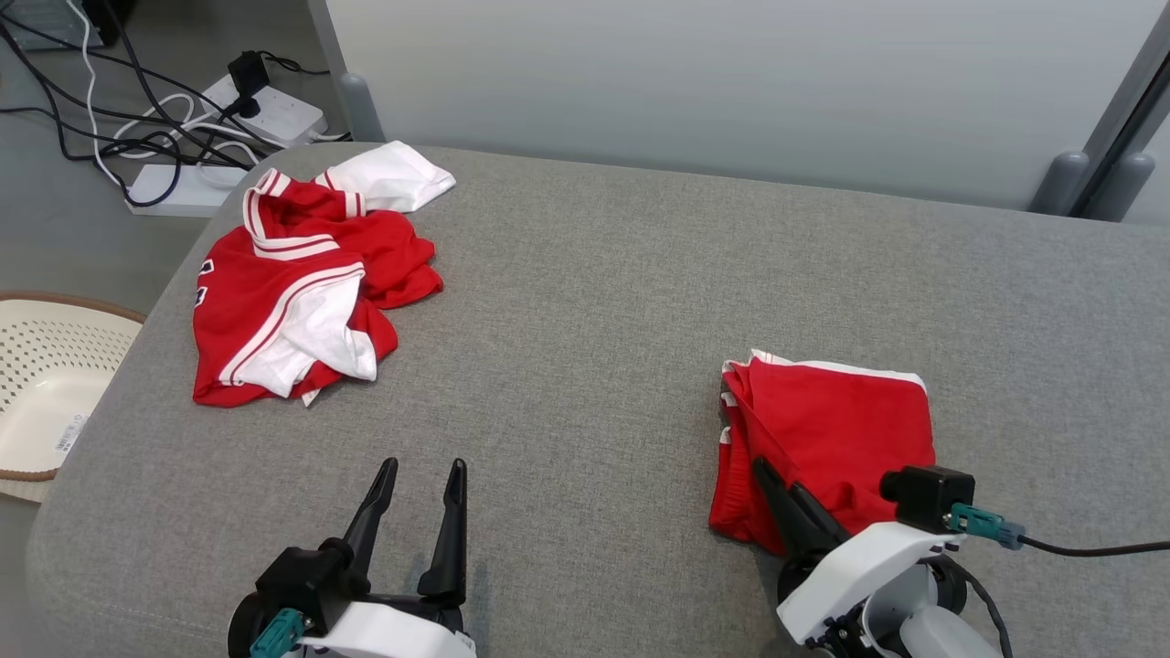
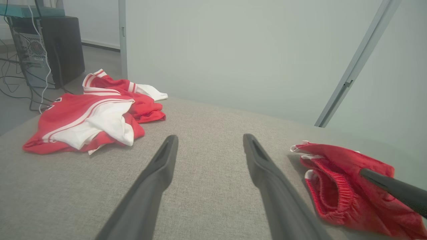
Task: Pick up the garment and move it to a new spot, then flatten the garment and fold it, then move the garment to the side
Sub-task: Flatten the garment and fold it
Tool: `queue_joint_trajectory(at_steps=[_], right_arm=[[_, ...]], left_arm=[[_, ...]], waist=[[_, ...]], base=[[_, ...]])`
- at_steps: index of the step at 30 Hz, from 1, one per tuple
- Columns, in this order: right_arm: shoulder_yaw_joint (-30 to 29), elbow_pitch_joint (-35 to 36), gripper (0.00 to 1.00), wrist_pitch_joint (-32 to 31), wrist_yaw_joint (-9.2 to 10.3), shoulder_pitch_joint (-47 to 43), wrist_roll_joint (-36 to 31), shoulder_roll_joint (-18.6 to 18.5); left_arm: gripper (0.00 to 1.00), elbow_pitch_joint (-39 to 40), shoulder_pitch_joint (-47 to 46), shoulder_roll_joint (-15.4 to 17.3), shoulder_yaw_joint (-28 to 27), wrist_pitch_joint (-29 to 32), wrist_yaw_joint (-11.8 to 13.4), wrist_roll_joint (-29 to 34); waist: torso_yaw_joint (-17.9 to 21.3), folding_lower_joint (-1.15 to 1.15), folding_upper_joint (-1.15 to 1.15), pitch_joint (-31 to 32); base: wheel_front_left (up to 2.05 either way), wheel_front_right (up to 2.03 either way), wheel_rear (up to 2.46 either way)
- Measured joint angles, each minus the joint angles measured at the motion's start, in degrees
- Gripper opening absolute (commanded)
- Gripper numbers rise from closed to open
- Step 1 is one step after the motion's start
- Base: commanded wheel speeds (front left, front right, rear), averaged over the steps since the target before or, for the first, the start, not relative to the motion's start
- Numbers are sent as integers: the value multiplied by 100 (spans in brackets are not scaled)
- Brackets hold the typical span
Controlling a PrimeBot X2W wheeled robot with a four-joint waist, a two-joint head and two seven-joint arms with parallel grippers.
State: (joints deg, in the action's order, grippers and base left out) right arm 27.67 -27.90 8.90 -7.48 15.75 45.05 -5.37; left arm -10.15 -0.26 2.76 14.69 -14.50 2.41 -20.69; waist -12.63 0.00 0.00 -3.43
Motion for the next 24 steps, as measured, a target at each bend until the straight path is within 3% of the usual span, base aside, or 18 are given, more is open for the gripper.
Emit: queue_joint_trajectory(at_steps=[1, 2, 18, 24], right_arm=[[12, -64, 29, -42, 0, -2, -35, 7], [12, -99, 100, -83, 0, -3, -43, 15], [481, 391, 100, -421, 0, -179, 229, 151], [611, 794, 100, -219, 0, -196, 102, -21]], left_arm=[[100, 0, 0, 0, 1, 0, 0, 0], [100, 0, 0, 0, 0, 0, 0, 0], [100, -1, 0, -1, -10, 0, 16, -3], [100, 2, 0, -1, -27, 0, 18, -3]], waist=[[-5, 0, 0, -4], [-6, 0, 0, -9], [176, 0, 0, -31], [284, 0, 0, -18]], base=[[0, 0, 0], [0, 0, 0], [0, 0, 0], [0, 0, 0]])
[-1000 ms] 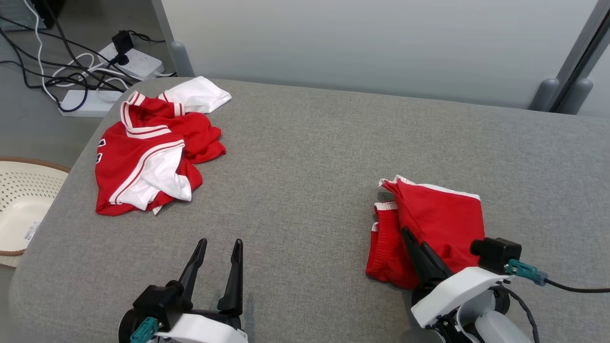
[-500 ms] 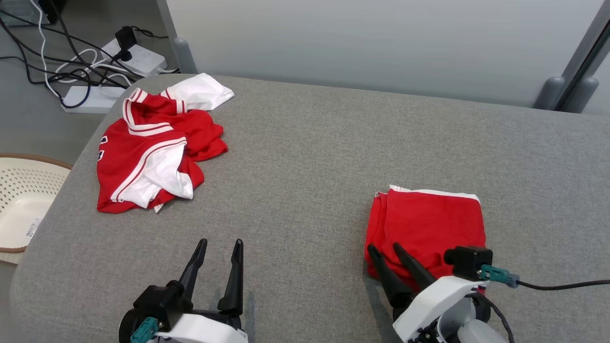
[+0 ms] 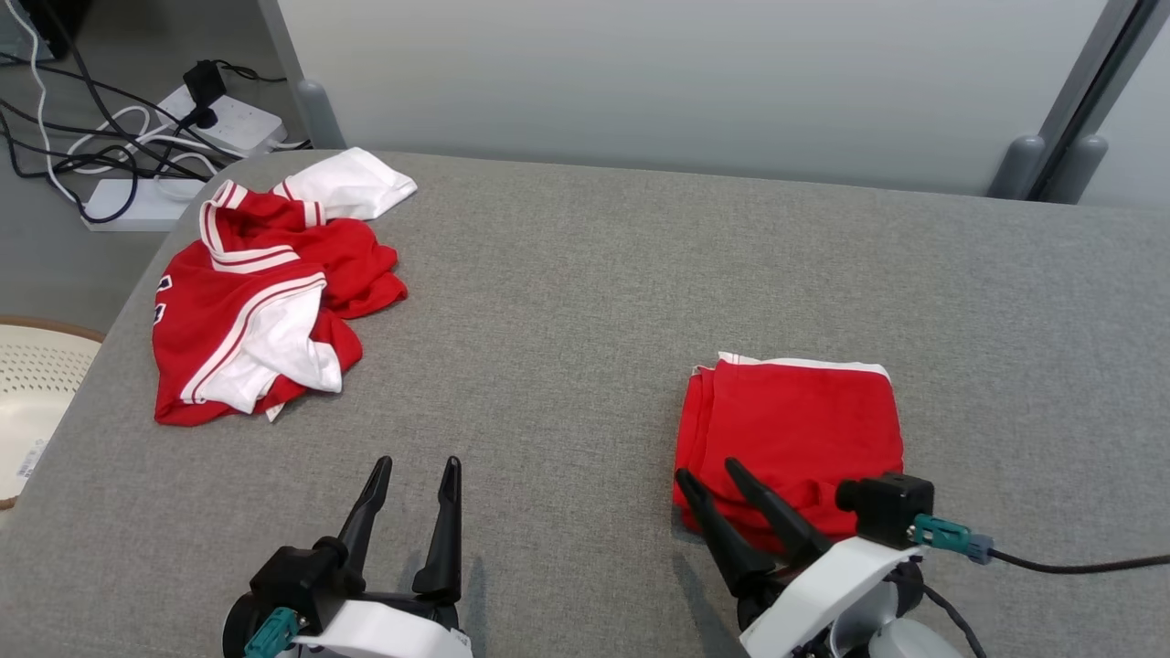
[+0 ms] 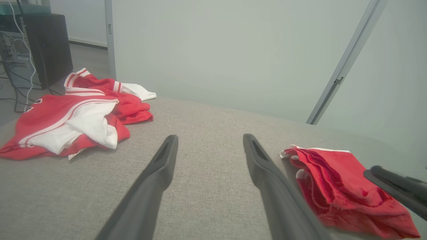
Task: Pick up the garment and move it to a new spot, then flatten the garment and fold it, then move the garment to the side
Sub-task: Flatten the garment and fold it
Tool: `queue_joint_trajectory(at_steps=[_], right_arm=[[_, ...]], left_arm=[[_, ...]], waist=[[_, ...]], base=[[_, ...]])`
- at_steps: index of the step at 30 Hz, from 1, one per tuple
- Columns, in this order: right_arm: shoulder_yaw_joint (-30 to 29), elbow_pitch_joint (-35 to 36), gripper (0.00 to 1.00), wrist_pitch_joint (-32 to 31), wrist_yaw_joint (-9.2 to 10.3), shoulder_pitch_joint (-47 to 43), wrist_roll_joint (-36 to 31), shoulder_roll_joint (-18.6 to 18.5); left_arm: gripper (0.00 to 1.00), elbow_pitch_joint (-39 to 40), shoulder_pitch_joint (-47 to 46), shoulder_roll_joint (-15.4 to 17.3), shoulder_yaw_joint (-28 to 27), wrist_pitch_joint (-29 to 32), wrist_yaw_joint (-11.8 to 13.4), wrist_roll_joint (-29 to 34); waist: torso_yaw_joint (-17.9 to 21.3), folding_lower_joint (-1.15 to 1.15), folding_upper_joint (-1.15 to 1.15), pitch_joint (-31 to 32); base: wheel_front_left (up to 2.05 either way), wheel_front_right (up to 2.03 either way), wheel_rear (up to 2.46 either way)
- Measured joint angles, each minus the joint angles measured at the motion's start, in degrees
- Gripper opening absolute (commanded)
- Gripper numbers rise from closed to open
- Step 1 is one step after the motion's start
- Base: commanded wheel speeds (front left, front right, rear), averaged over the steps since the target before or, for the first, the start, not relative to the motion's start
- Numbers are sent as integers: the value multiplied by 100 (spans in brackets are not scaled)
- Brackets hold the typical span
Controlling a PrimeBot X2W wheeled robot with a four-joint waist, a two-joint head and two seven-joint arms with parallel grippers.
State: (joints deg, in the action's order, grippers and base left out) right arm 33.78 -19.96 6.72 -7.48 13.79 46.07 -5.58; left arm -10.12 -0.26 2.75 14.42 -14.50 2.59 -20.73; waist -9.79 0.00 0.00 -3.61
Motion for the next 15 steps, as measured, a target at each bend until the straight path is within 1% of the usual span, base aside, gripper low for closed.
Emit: queue_joint_trajectory(at_steps=[3, 6, 10, 15], right_arm=[[-78, 79, 100, 363, 0, 6, -331, -129], [-301, -10, 100, 576, 0, 32, -915, -213], [-761, -155, 100, 701, 0, 36, -1633, -193], [-1527, -52, 100, 748, -1, -15, -2472, -68]], left_arm=[[100, 38, -1, 1, -60, 0, 1, 1], [100, 66, 0, -1, -123, 0, 1, 4], [100, 165, 3, 0, -280, 0, 1, 16], [100, 287, 30, -1, -459, 0, 0, 113]], waist=[[82, 0, 0, 8], [168, 0, 0, 53], [310, 0, 0, 147], [542, 0, 0, 246]], base=[[0, 0, 0], [0, 0, 0], [0, 0, 0], [0, 0, 0]])
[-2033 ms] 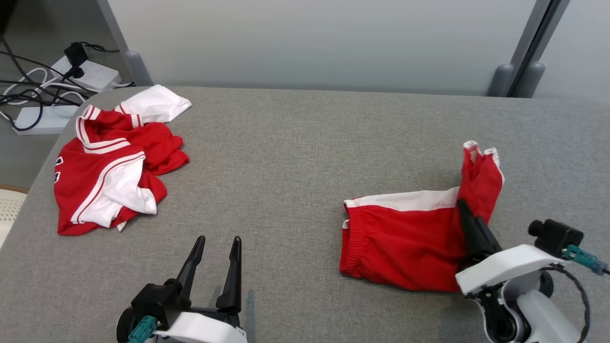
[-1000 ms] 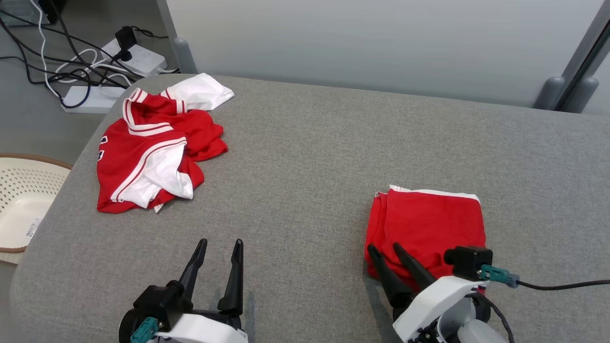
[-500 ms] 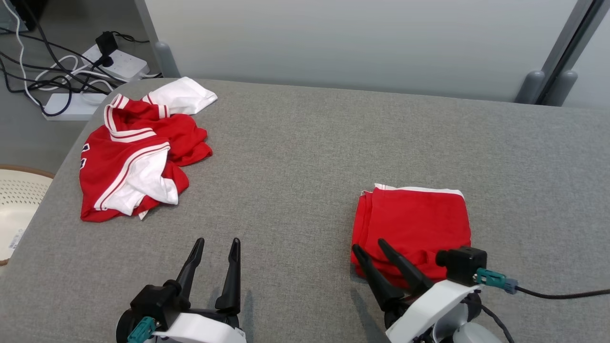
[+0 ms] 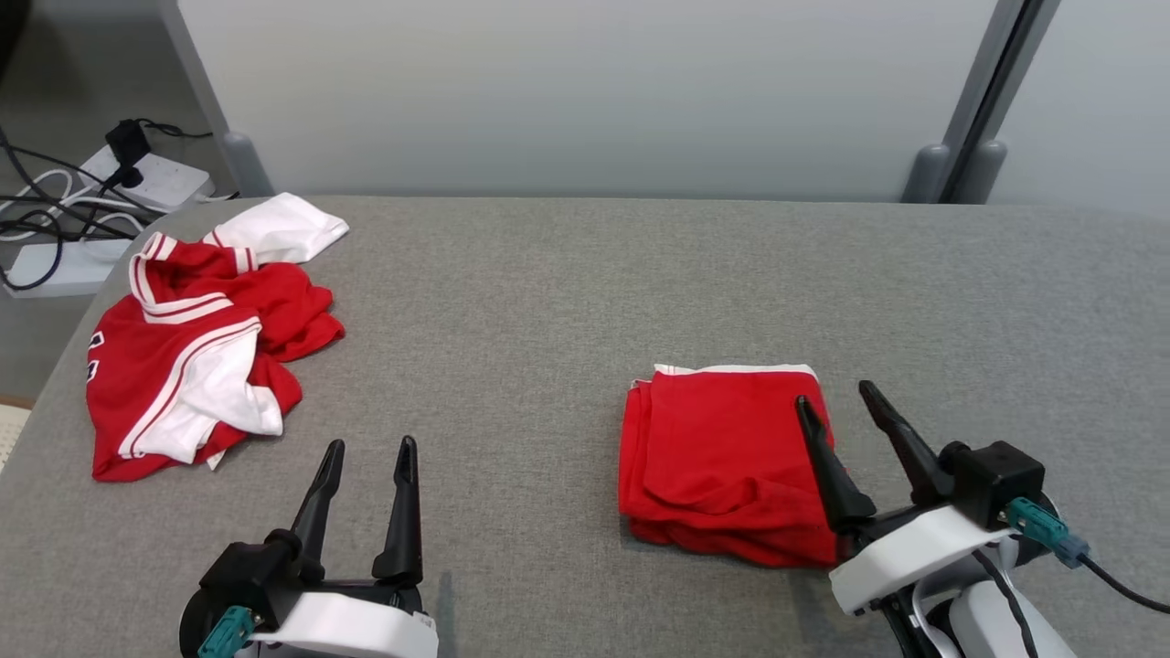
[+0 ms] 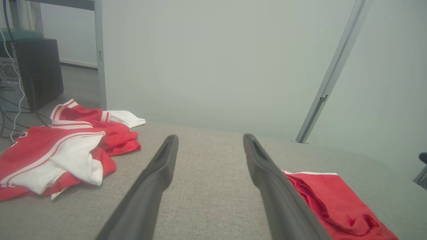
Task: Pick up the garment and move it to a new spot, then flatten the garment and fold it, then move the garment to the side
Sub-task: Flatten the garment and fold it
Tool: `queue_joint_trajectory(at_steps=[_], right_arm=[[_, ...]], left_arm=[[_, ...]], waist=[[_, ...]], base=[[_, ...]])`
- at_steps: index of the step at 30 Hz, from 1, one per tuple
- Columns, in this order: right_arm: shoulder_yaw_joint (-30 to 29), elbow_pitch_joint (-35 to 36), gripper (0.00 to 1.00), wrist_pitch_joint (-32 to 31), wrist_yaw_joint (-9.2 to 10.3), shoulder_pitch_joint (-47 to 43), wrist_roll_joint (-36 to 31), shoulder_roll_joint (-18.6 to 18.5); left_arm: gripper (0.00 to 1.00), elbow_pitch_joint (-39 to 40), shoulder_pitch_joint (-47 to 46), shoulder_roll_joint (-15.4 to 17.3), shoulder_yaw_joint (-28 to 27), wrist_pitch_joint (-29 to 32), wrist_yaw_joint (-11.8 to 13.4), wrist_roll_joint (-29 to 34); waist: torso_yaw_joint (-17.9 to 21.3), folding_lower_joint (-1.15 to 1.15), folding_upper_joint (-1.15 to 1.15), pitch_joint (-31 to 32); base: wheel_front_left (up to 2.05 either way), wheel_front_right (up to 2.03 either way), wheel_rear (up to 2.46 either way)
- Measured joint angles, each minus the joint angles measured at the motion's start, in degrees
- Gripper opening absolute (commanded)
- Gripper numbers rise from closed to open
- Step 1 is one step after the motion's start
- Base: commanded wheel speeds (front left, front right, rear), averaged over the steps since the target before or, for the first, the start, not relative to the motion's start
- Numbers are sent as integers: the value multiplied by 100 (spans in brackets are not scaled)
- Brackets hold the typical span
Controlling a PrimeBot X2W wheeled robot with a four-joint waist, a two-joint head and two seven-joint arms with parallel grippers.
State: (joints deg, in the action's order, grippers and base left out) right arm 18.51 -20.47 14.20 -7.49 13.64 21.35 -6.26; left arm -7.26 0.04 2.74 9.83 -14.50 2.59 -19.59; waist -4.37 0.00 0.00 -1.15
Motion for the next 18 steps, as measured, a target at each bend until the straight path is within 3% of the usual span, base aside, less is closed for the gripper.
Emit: queue_joint_trajectory(at_steps=[6, 18], right_arm=[[-575, 207, 100, 4, 0, -461, -579, 127], [-1082, 545, 100, 4, 0, -1107, -708, 174]], left_arm=[[100, 142, 129, 0, -192, 0, 32, 5], [100, 348, 374, -5, -421, 0, -246, 148]], waist=[[278, 0, 0, 111], [651, 0, 0, 348]], base=[[0, 0, 0], [0, 0, 0]])
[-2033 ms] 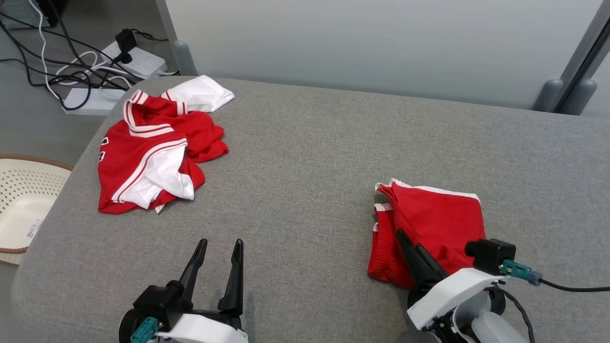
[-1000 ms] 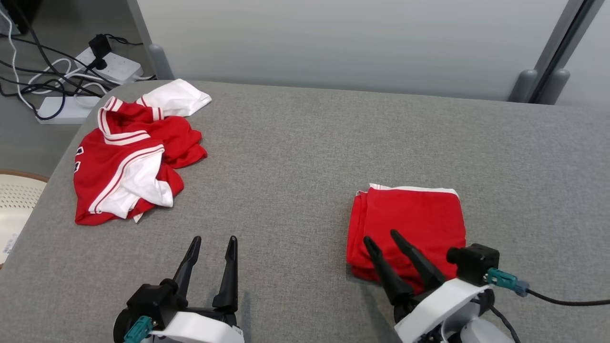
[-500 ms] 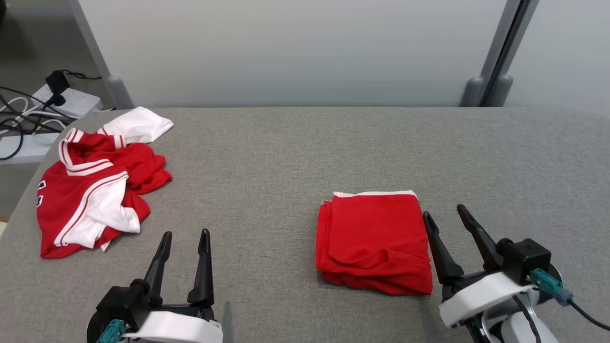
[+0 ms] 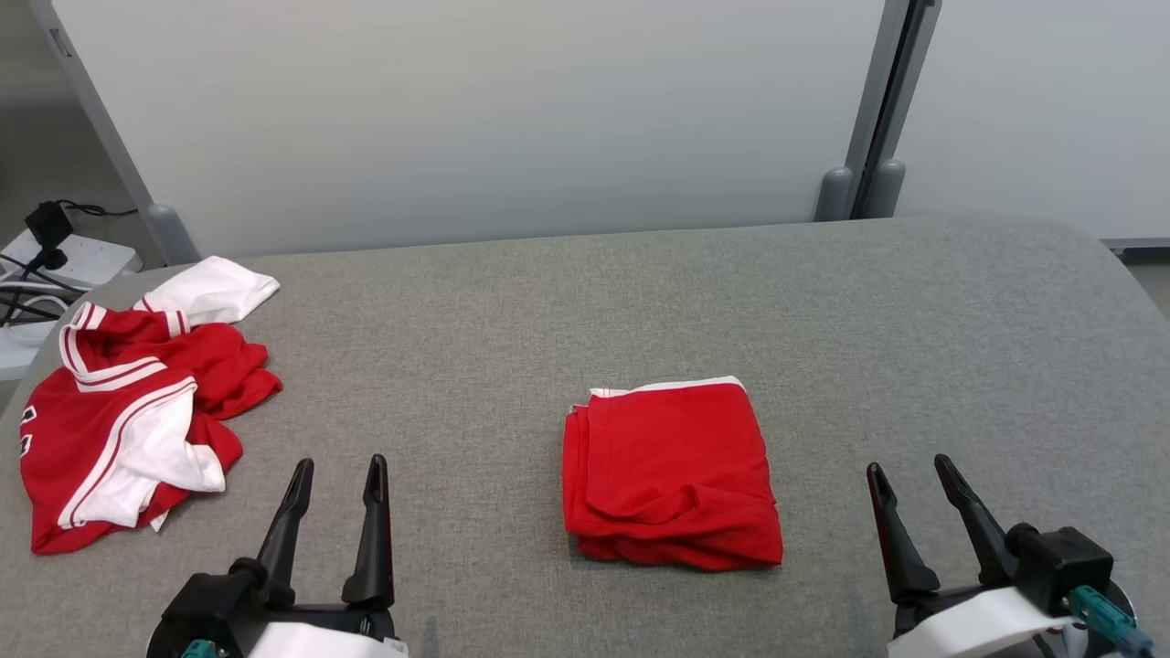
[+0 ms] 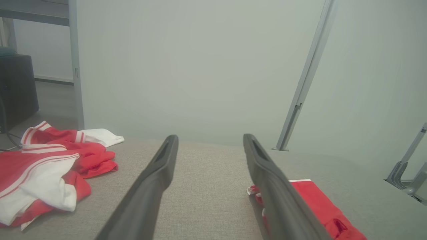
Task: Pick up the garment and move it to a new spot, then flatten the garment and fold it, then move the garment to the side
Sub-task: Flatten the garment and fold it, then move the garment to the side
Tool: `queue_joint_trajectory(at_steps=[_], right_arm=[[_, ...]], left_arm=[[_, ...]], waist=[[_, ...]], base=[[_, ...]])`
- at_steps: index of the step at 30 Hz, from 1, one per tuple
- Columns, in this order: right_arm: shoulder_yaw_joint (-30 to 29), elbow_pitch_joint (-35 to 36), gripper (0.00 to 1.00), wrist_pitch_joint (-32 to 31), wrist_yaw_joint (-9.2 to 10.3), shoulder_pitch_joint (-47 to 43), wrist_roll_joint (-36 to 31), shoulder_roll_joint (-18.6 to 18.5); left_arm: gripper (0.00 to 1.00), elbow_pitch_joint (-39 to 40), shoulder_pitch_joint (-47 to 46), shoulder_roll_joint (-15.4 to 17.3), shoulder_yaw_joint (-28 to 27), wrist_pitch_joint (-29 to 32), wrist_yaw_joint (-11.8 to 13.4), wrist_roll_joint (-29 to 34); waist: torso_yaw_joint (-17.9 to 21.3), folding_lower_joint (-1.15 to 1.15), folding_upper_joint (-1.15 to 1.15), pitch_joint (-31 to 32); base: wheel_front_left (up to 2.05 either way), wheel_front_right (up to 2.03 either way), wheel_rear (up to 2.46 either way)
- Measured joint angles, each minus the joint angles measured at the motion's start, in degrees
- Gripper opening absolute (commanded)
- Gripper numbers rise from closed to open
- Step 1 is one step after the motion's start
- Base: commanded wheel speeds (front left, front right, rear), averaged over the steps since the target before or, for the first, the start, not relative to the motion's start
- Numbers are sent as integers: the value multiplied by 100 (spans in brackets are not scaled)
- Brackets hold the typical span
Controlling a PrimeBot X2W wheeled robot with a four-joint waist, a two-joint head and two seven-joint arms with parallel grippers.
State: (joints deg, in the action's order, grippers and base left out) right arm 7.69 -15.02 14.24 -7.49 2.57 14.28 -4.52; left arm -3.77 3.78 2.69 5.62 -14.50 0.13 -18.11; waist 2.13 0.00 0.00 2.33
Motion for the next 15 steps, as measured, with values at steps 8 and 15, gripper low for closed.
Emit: queue_joint_trajectory(at_steps=[8, 15], right_arm=[[48, 298, 100, 0, 0, -425, 191, -101], [203, 390, 100, 0, 0, -580, 360, -171]], left_arm=[[100, 16, 294, 0, -130, 0, -58, 274], [100, -70, 464, 2, -189, 0, -69, 274]], waist=[[29, 0, 0, 119], [3, 0, 0, 180]], base=[[0, 0, 0], [0, 0, 0]])
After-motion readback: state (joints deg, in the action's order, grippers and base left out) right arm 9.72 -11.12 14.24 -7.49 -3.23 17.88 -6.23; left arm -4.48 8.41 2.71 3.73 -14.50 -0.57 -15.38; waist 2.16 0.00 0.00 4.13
